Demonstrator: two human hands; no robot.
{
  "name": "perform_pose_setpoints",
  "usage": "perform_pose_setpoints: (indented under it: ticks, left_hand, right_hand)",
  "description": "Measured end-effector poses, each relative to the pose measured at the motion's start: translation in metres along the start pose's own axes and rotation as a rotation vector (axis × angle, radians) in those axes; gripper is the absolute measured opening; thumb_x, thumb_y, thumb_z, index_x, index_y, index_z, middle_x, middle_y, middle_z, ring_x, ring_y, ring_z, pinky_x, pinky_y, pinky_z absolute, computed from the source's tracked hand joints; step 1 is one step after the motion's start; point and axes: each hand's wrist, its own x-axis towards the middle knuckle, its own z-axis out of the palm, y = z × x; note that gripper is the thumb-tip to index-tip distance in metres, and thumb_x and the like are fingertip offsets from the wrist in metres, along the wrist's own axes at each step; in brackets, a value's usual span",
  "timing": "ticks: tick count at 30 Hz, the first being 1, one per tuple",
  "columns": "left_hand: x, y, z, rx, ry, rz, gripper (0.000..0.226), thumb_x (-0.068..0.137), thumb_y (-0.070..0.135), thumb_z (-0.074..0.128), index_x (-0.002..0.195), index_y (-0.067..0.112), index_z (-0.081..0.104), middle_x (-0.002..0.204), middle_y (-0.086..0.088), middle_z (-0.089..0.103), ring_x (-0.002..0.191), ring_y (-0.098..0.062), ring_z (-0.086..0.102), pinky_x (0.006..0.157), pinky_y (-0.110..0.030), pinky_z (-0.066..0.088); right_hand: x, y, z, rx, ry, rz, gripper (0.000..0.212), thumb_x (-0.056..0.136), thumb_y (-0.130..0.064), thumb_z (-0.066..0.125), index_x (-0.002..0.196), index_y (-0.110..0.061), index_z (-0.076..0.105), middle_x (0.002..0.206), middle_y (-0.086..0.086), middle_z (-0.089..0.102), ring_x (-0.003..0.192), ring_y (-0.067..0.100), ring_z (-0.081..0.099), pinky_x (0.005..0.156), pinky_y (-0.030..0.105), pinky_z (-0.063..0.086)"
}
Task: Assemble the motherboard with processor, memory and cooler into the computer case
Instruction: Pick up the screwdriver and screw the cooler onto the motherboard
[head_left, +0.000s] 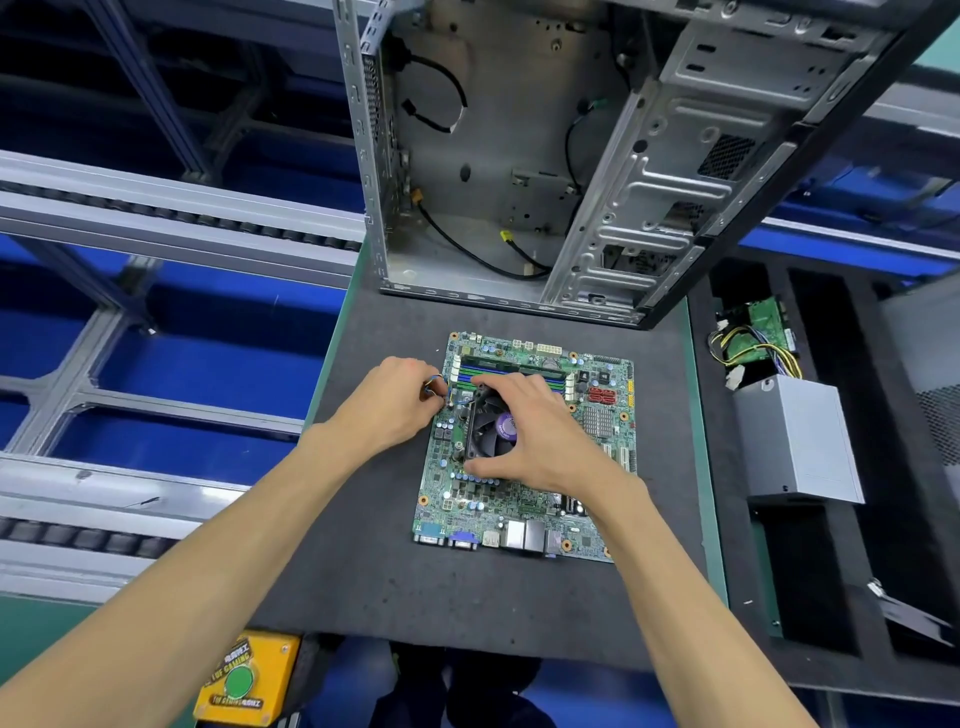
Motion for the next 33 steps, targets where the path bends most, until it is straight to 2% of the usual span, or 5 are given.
perform_pose_setpoints:
  ticks: [12, 18, 21, 24, 33]
  left_hand:
    - [0.008, 0.004, -0.016, -0.001, -0.169, -0.003, 0.004, 0.088, 0.017, 0.070, 0.090, 0.017, 0.074, 0.089, -0.001, 0.070, 0.085, -0.022, 0.063, 0.078, -0.032, 0.049]
    - [0.015, 0.023, -0.053, 0.170, -0.217, 0.036, 0.048, 0.083, -0.005, 0.051, 0.123, 0.019, 0.062, 0.118, -0.004, 0.059, 0.113, -0.024, 0.055, 0.097, -0.035, 0.045]
    - [0.005, 0.052, -0.047, 0.096, 0.008, 0.264, 0.042, 0.088, 0.026, 0.060, 0.130, 0.022, 0.056, 0.129, 0.001, 0.058, 0.121, -0.020, 0.052, 0.103, -0.034, 0.039]
    - [-0.009, 0.072, -0.007, 0.223, -0.196, 0.427, 0.095, 0.076, 0.076, 0.056, 0.150, 0.023, 0.031, 0.140, 0.001, 0.043, 0.130, -0.019, 0.038, 0.111, -0.036, 0.028]
    - [-0.012, 0.053, 0.037, 0.340, 0.016, 0.528, 0.103, 0.072, 0.078, 0.060, 0.151, 0.018, 0.032, 0.129, 0.000, 0.049, 0.118, -0.023, 0.045, 0.100, -0.037, 0.034]
  right_hand:
    - [0.000, -0.001, -0.008, 0.120, -0.047, 0.009, 0.099, 0.073, -0.064, 0.078, 0.154, -0.031, 0.032, 0.142, -0.010, 0.045, 0.133, 0.011, 0.033, 0.115, 0.039, 0.030]
    - [-0.009, 0.020, -0.016, 0.729, 0.372, 0.219, 0.040, 0.105, -0.041, 0.047, 0.142, -0.027, 0.054, 0.137, -0.016, 0.056, 0.124, -0.006, 0.049, 0.100, 0.016, 0.037]
    - [-0.018, 0.042, -0.005, 0.504, 0.652, 0.363, 0.035, 0.108, -0.027, 0.039, 0.134, -0.020, 0.061, 0.134, -0.008, 0.058, 0.127, 0.005, 0.045, 0.111, 0.028, 0.034]
    - [-0.028, 0.061, 0.013, 0.252, 0.670, 0.443, 0.037, 0.107, -0.021, 0.042, 0.139, -0.011, 0.057, 0.150, 0.007, 0.046, 0.144, 0.020, 0.032, 0.120, 0.036, 0.022]
    - [-0.034, 0.070, 0.043, -0.004, 0.651, 0.468, 0.044, 0.104, -0.017, 0.046, 0.147, -0.010, 0.048, 0.158, 0.014, 0.036, 0.151, 0.029, 0.024, 0.124, 0.048, 0.017]
